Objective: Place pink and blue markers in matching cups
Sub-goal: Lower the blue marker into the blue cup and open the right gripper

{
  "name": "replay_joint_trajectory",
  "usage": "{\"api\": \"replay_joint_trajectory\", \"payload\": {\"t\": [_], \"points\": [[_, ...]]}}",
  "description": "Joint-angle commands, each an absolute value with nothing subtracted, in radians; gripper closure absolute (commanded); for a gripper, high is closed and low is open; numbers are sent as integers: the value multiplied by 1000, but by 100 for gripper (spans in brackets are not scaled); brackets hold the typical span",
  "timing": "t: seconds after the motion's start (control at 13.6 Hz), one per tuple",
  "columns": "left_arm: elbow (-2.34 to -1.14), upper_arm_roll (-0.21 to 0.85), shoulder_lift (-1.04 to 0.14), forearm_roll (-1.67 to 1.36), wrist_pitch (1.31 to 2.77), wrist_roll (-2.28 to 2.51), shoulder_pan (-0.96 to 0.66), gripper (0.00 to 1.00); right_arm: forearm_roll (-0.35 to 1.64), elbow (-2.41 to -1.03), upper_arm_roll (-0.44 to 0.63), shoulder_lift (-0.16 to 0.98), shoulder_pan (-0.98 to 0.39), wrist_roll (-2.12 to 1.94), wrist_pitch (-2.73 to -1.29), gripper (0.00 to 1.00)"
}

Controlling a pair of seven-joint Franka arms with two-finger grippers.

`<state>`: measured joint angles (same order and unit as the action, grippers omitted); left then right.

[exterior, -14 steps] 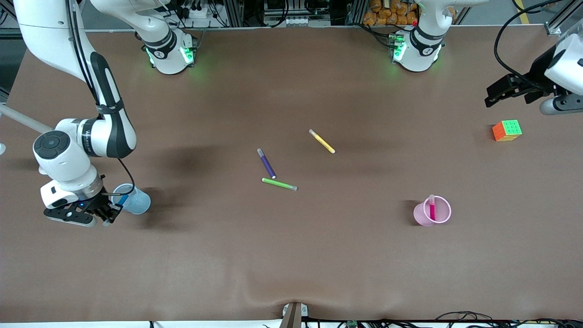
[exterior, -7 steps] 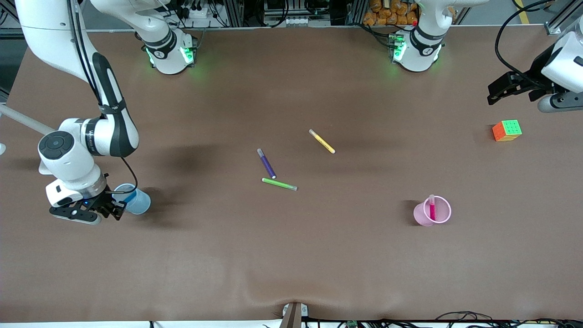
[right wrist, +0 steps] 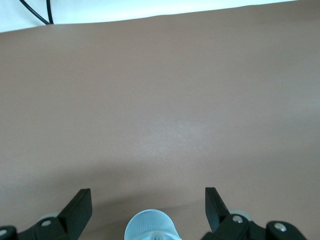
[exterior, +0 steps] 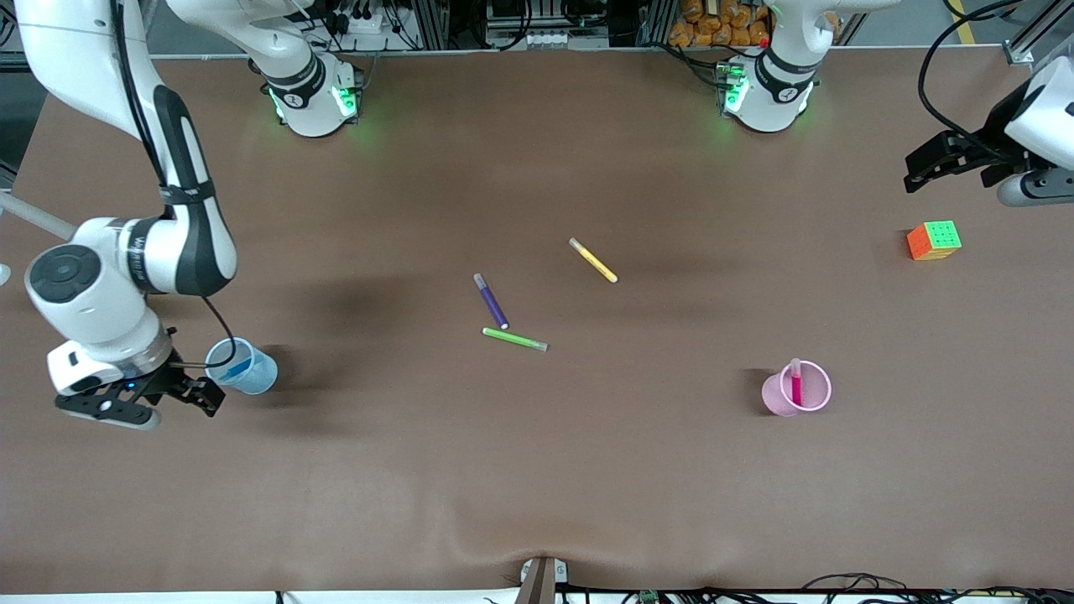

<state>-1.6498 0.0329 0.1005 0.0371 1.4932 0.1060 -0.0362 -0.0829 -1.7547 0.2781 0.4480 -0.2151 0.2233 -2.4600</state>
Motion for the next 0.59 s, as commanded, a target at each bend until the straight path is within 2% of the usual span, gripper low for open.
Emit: {"api": "replay_joint_trajectory", "payload": {"t": [0.0, 0.22, 0.51], "points": [[-1651, 35, 121, 41, 1485, 83, -29, 0, -68, -1668, 261, 445, -212, 227, -2320, 0], [-1648, 38, 124, 41, 1479, 83, -29, 0, 62, -1510, 256, 483, -206, 218, -2079, 0], [-1644, 41, 124, 41, 1479, 83, -31, 0, 109, -1393, 259, 480, -212, 204, -1966, 0]]}}
